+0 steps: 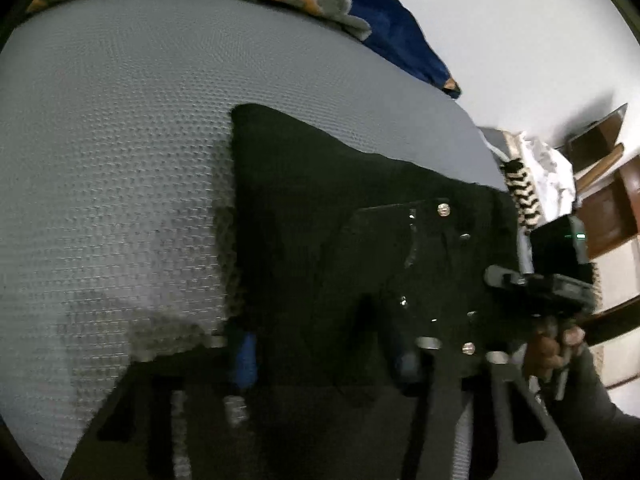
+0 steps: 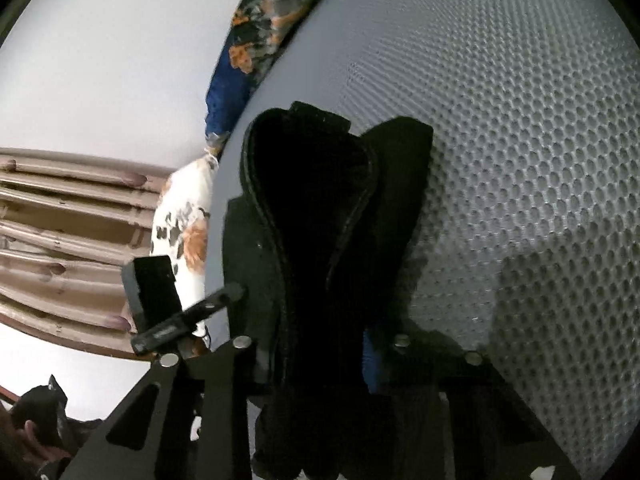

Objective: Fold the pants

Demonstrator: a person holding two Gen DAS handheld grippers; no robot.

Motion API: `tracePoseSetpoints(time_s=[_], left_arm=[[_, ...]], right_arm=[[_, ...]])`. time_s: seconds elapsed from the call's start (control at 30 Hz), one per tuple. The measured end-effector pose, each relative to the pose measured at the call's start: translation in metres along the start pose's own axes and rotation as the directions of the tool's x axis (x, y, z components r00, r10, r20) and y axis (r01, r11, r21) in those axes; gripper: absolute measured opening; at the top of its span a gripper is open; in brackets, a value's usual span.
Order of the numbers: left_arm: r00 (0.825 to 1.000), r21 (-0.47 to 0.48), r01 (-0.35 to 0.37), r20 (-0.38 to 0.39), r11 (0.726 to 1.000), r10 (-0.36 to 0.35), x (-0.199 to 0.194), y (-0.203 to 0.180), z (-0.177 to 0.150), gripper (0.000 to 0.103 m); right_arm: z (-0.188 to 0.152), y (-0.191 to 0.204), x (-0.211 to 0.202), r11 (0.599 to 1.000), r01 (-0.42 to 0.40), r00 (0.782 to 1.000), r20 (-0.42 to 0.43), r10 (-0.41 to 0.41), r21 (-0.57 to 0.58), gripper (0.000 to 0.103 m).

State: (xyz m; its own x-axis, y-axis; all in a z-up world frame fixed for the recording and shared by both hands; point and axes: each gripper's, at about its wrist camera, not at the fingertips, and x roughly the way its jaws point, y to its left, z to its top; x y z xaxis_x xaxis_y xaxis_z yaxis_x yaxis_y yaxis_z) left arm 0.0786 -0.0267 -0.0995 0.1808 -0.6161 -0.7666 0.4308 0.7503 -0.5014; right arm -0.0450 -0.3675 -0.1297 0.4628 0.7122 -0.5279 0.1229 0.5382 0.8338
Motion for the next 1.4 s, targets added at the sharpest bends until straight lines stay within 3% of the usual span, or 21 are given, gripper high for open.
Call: tracePoseSetpoints(time_s=[0.1, 0.13, 0.43, 0.77, 0.97, 1.1, 1.17, 1.23, 1.4], left_arm=[[0.999, -0.056, 0.043, 0.008, 0.998, -0.042, -0.008, 0.008, 0.002, 0.022], [0.999, -0.062, 0.049, 0.012, 0.997, -0.048, -0.011, 0.008, 0.003, 0.021], [0.993, 0.023, -0.021, 0.118, 1.000, 0.018, -0.048, 0.005, 0.038, 0.021], [0.970, -0.014, -0.098, 0.224, 0.995, 0.099, -0.052, 0.049, 0.105, 0.021], [0.954, -0.041, -0.156, 0.254, 0.987, 0.161, -0.041, 0.071, 0.138, 0.021], [0.948, -0.026, -0.200, 0.248, 0.979, 0.200, -0.026, 0.089, 0.147, 0.021], [0.951, -0.051, -0.215, 0.218, 0.975, 0.221, -0.016, 0.104, 0.145, 0.022], [0.956, -0.066, -0.205, 0.199, 0.977, 0.214, -0.012, 0.114, 0.142, 0.029], [0.940, -0.058, -0.272, 0.196, 0.960, 0.278, -0.002, 0.115, 0.126, 0.042]], right_arm=[[0.000, 0.022, 0.003, 1.000, 0.021, 0.999, 0.025, -0.020, -0.024, 0.028], [0.001, 0.028, 0.004, 0.999, 0.021, 0.999, 0.032, -0.021, -0.030, 0.028], [0.040, 0.070, 0.034, 0.998, 0.003, 0.999, 0.047, 0.000, -0.066, 0.027], [0.126, 0.103, 0.096, 0.994, -0.009, 0.999, 0.044, 0.014, -0.111, 0.026], [0.162, 0.110, 0.127, 0.989, 0.038, 0.999, 0.044, -0.032, -0.143, 0.026], [0.173, 0.104, 0.141, 0.979, 0.130, 0.990, 0.073, -0.120, -0.156, 0.026], [0.173, 0.098, 0.147, 0.951, 0.251, 0.967, 0.091, -0.238, -0.179, 0.030], [0.170, 0.093, 0.151, 0.921, 0.338, 0.941, 0.108, -0.322, -0.193, 0.041], [0.161, 0.095, 0.151, 0.885, 0.405, 0.913, 0.151, -0.379, -0.230, 0.043]])
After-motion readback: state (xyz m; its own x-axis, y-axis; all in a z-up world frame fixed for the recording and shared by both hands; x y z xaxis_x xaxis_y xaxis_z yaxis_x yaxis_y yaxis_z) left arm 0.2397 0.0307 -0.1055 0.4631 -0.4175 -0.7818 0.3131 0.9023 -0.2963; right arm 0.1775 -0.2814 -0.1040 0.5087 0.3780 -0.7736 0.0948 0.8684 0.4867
